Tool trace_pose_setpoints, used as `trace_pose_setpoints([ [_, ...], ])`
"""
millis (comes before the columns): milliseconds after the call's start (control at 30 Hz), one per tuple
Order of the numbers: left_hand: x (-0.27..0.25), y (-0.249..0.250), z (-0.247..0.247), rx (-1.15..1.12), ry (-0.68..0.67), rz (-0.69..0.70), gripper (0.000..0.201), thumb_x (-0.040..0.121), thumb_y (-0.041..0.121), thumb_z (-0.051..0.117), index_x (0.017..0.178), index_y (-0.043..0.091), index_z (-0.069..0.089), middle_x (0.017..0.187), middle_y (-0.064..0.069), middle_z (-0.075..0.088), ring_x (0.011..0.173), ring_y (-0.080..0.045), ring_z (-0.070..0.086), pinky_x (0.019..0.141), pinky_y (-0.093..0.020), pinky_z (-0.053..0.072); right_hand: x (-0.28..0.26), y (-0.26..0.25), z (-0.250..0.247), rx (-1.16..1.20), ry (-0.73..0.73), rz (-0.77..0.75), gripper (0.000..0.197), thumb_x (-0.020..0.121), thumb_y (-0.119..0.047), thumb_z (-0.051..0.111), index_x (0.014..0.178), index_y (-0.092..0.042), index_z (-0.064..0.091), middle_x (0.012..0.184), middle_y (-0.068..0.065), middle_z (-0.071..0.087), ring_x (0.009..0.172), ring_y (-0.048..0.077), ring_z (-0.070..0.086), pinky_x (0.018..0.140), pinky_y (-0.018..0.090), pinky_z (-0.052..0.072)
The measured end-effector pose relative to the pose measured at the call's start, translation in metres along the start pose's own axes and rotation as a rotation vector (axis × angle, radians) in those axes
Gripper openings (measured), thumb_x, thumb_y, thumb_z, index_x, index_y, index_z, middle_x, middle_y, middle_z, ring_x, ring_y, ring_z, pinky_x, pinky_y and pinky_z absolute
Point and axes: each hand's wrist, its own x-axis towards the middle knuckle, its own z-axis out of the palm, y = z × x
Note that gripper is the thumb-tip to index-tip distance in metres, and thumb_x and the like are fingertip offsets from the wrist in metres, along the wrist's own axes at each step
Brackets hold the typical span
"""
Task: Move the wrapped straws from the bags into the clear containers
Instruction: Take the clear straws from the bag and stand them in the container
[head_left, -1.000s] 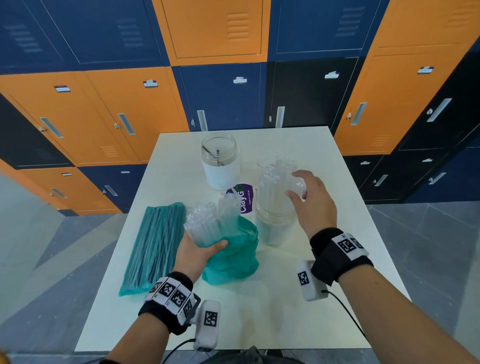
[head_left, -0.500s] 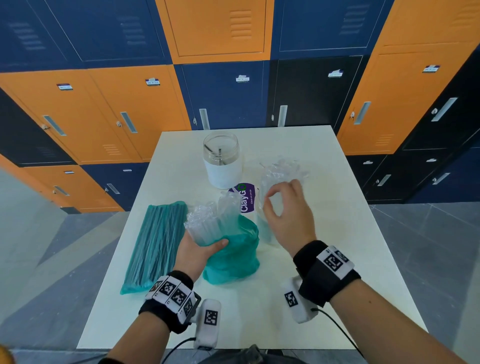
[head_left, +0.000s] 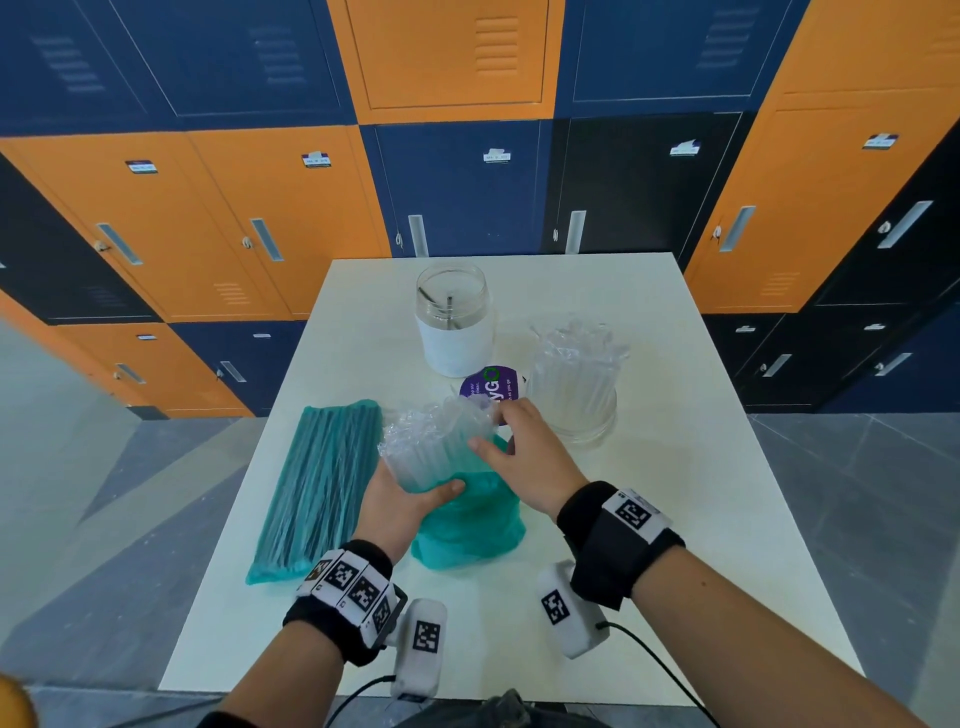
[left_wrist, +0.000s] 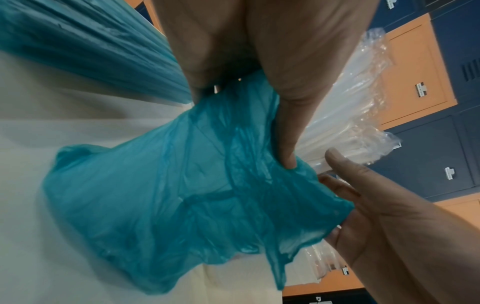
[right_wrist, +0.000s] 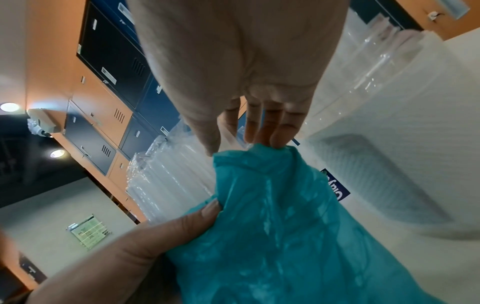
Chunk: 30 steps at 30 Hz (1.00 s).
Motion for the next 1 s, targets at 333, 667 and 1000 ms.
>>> trace_pose_setpoints([
  [333, 0.006, -0.002, -0.003, 0.016, 0.017, -0.029, 0.073, 0.062, 0.013, 0.091, 0.124, 0.014, 0.054, 0.111, -0.004, 0.07, 0.101, -0.017, 0.068, 0.092, -0.04, 0.055, -0.003, -0.007, -0.024, 0.095, 0.258, -0.08, 0.03, 0.091, -0.032, 0.065, 0.078, -0.005, 0.061, 0.062, -0.011, 0.05, 0.061, 0.003, 0.046, 0.062, 0.014, 0.038],
  [667, 0.002, 0.007, 0.004, 0.02, -0.003, -0.007, 0.062, 0.067, 0.003, 0.086, 0.118, 0.016, 0.052, 0.101, 0.005, 0.068, 0.088, -0.001, 0.064, 0.068, -0.012, 0.053, 0.002, -0.039, -0.099, 0.207, 0.426, -0.126, 0.025, 0.103, -0.036, 0.038, 0.105, -0.015, 0.052, 0.082, -0.008, 0.066, 0.074, 0.003, 0.06, 0.075, 0.038, 0.053],
  [1000, 0.002, 0.006, 0.004, 0.016, 0.0, -0.017, 0.066, 0.066, 0.007, 0.087, 0.122, 0.015, 0.053, 0.105, 0.002, 0.069, 0.09, -0.002, 0.065, 0.068, -0.011, 0.053, 0.003, -0.025, -0.129, -0.086, 0.618, -0.061, 0.032, 0.099, -0.048, 0.041, 0.102, -0.02, 0.054, 0.092, 0.001, 0.065, 0.076, 0.018, 0.06, 0.07, 0.038, 0.054],
])
